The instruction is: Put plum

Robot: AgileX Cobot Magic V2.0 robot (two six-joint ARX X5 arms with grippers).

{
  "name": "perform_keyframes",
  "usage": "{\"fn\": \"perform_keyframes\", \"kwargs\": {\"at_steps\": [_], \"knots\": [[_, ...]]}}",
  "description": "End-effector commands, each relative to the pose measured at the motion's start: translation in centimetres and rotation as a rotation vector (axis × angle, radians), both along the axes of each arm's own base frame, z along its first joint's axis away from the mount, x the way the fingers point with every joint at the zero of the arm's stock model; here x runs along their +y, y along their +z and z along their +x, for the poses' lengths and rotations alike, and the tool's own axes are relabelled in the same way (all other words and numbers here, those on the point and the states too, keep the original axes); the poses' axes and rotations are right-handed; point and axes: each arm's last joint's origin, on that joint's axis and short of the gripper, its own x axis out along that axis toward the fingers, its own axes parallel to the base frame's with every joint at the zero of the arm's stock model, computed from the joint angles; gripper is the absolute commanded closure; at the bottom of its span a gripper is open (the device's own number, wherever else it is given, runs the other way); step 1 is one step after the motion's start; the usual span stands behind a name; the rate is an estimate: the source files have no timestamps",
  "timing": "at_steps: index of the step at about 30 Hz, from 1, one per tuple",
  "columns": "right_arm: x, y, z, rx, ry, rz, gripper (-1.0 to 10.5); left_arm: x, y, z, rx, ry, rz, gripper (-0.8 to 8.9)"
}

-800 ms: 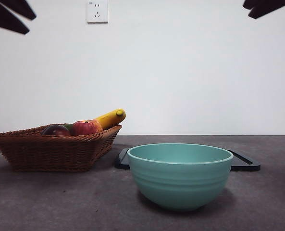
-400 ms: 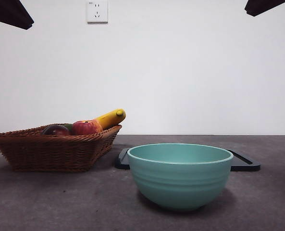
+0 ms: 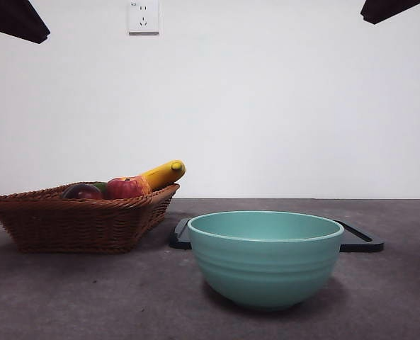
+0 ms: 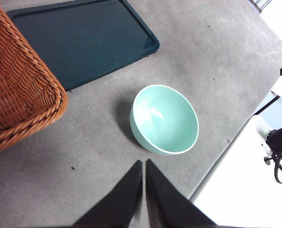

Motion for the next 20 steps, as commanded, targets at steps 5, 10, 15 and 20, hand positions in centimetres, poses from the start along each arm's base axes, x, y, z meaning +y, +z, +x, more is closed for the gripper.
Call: {"fn": "perform_keyframes", "kwargs": {"at_steps": [5,10,15,20], "knots": [[0.2,0.4,0.1,-0.026,0.017,0.004,9.4,0.0,1.0,0.2,-0.088,-0.006,-0.015,8.05],[0.2,0.4,0.1,-0.026,0.017,0.004,9.4,1.4,2.8,-0.4,-0.405,0.07,0.045,8.05],[0.2,0.4,0.1,-0.026,0.017,0.004,9.4,3.7,3.6,-1.8,-0.75,0.303,0.068,8.06],[0.2,0.4,0.1,-0.026,0.017,0.004,9.4,5.4,1.2,-3.4,-0.957,0.615,0.142,8.06]]}}
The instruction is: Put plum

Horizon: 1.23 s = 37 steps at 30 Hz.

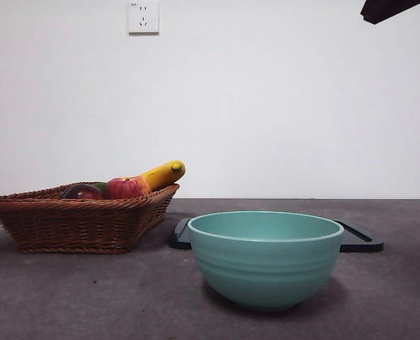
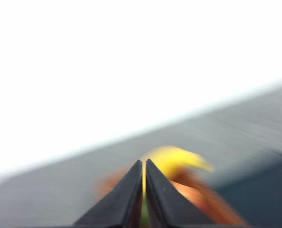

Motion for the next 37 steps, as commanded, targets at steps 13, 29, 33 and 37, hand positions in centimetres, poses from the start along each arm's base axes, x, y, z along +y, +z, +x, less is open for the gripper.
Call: {"fn": "perform_keyframes", "kwargs": {"at_steps": [13,29,33,37], "knots": [[0.2,0.4,0.1,-0.026,0.017,0.004,9.4,1.5,-11.3,-2.5,-0.044,0.327,0.005,8.06],[0.2,0.4,0.1,-0.026,0.017,0.004,9.4,1.8,-17.2,-2.7,0.147,0.42,0.039,8.06],[0.2,0.4,0.1,-0.026,0.017,0.004,9.4,1.8,-17.7,-2.8,0.199,0.42,0.038,8.06],[0.2,0.4,0.1,-0.026,0.017,0.004,9.4,1.8,-17.7,-2.8,0.202,0.422,0.012,8.06]]}}
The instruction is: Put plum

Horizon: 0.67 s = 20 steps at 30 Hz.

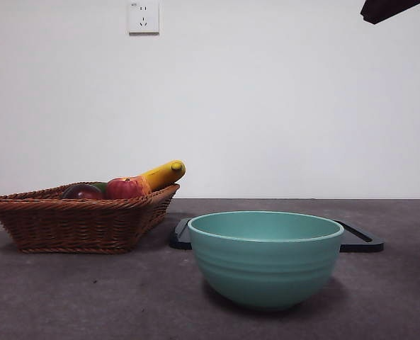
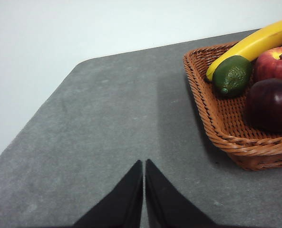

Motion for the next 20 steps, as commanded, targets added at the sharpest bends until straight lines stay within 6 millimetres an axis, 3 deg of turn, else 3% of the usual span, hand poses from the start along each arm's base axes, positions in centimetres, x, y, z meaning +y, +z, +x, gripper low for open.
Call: {"fn": "perform_keyframes", "kwargs": {"at_steps": [1,20], "knots": [[0.22,0.44,0.09,-0.026,0.017,0.004,9.4,0.03,-0.76,0.08,0.023,0.01,-0.036,8.06],[0.22,0.43,0.09,-0.025,0.017,0.004,9.4,0.03,-0.76,0.08,0.022,0.011,-0.042,8.06]]}}
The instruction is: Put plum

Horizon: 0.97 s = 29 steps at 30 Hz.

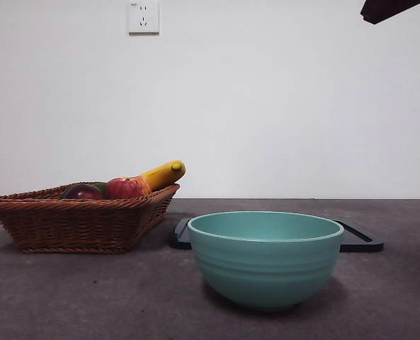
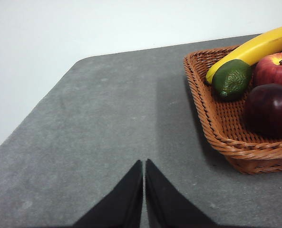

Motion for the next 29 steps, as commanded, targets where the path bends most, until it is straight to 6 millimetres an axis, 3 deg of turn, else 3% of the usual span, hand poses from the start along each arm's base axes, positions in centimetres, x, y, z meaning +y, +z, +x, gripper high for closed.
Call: {"fn": "perform_keyframes", "kwargs": {"at_steps": [1,10,16,20,23,29], "knots": [[0.2,0.4,0.1,-0.026,0.017,0.004,9.4,0.0,-0.8,0.1,0.025,0.005,-0.005,8.06],[0.2,0.7,0.1,-0.053,0.017,0.015,9.4,0.0,-0.8,0.1,0.025,0.005,-0.005,8.06],[-1.9,1.6,1.0,-0.315,-0.061,0.008,9.4,0.0,-0.8,0.1,0.025,0.005,-0.005,8.06],[-4.7,1.5,1.2,-0.515,-0.243,0.049,9.4,0.0,-0.8,0.1,0.025,0.005,-0.005,8.06],[-6.8,0.5,0.7,-0.64,-0.395,0.044,9.4,0.0,-0.8,0.1,0.025,0.005,-0.005,8.06],[-9.5,-5.1,-1.0,-0.829,-0.68,-0.054,9.4,0.0,-0.8,0.1,0.025,0.005,-0.005,8.06]]}}
